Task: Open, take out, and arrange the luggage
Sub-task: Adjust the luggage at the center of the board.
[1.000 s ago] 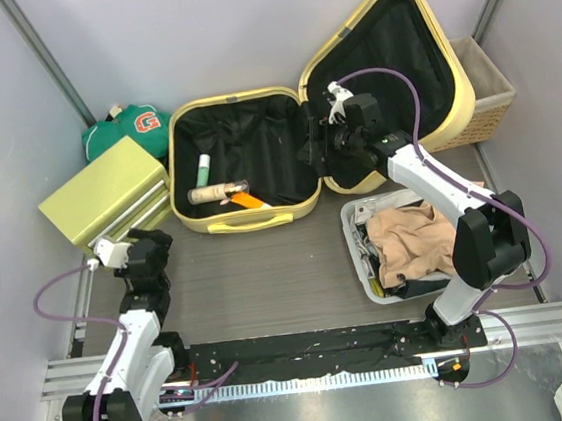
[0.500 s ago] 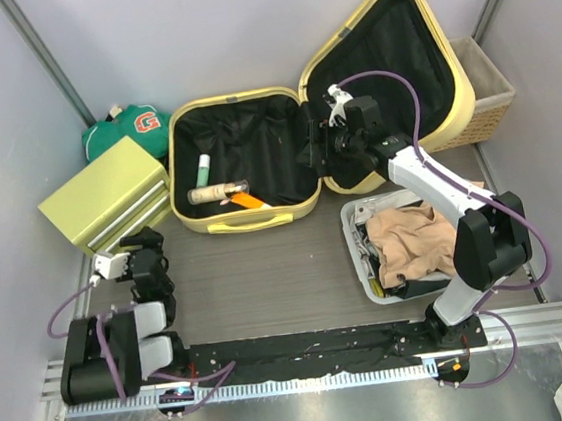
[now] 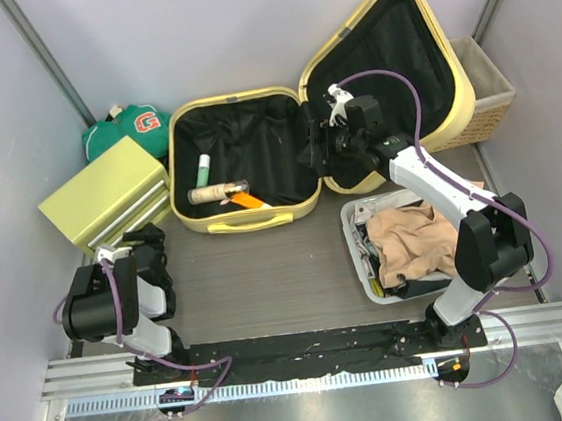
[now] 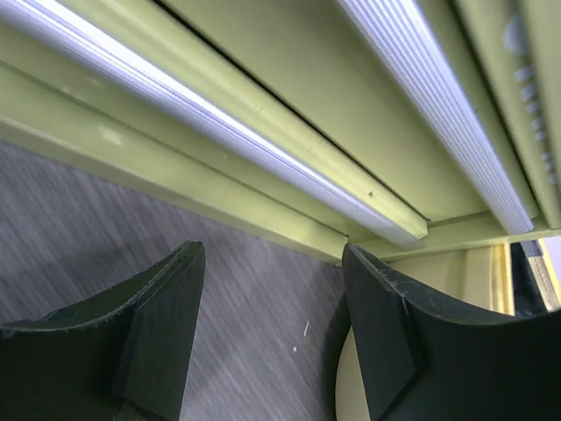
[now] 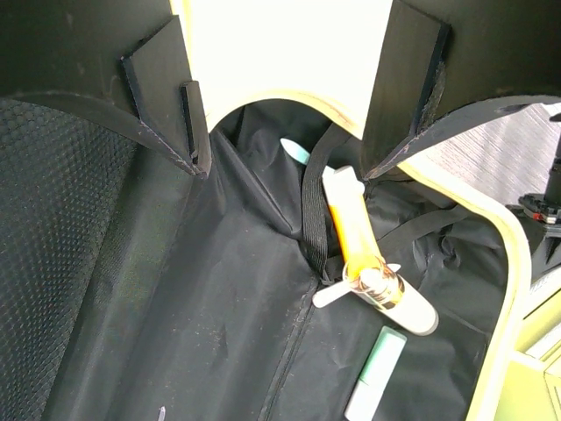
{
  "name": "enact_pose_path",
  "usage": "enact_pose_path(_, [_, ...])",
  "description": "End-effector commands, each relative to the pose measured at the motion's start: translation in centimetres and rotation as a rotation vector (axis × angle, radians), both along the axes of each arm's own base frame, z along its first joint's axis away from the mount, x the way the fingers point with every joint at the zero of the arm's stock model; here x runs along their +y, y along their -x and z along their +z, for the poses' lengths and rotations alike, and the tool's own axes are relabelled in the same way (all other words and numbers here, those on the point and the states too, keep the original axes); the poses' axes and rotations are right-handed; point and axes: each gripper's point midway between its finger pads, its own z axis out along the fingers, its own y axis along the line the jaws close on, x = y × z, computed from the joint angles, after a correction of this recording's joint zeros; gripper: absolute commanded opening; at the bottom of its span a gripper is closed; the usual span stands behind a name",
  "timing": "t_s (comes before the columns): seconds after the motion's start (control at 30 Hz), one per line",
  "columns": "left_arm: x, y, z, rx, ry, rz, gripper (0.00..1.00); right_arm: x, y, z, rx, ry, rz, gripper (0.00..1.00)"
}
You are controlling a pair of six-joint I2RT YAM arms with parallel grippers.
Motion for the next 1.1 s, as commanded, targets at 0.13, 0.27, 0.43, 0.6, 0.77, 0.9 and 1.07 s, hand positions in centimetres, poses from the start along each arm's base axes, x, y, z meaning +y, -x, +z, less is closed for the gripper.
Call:
enact_pose_path(0.13, [2.1,-1.8,9.3,-0.318,-0.110,0.028,0.70,0.3,-1.0,2.1,-0.059,-0.015,0.005,0.77])
enact_pose_path(0.27, [2.8,-2.5,8.8,-0.317,-0.083,0.028,0.70,0.6,-1.3,2.0,-0.051,-0.025,0.011,0.76])
enact_pose_path(0.43, [3.8,-2.7,7.9,-0.296,-0.072,0.029,0.66,0.6,-1.4,2.2,-0.056,-0.018,0.008,0.77])
enact_pose_path(0.6, [4.1,-3.2,7.6,-0.285,-0.078,0.021,0.65,0.7,-1.7,2.3,-0.054,-0.018,0.008,0.76])
enact_pose_path(0.77, [4.4,-4.1,7.5,-0.281,-0.082,0.013,0.66,0.6,-1.8,2.4,-0.053,-0.017,-0.001,0.76])
enact_pose_path(0.9, [4.7,-4.7,7.6,-0.284,-0.092,0.014,0.61,0.4,-1.8,2.4,-0.051,-0.011,-0.009,0.76])
enact_pose_path(1.07, [5.0,-4.5,7.6,-0.273,-0.110,0.030,0.48,0.3,-1.9,2.6,-0.052,-0.007,-0.017,0.75])
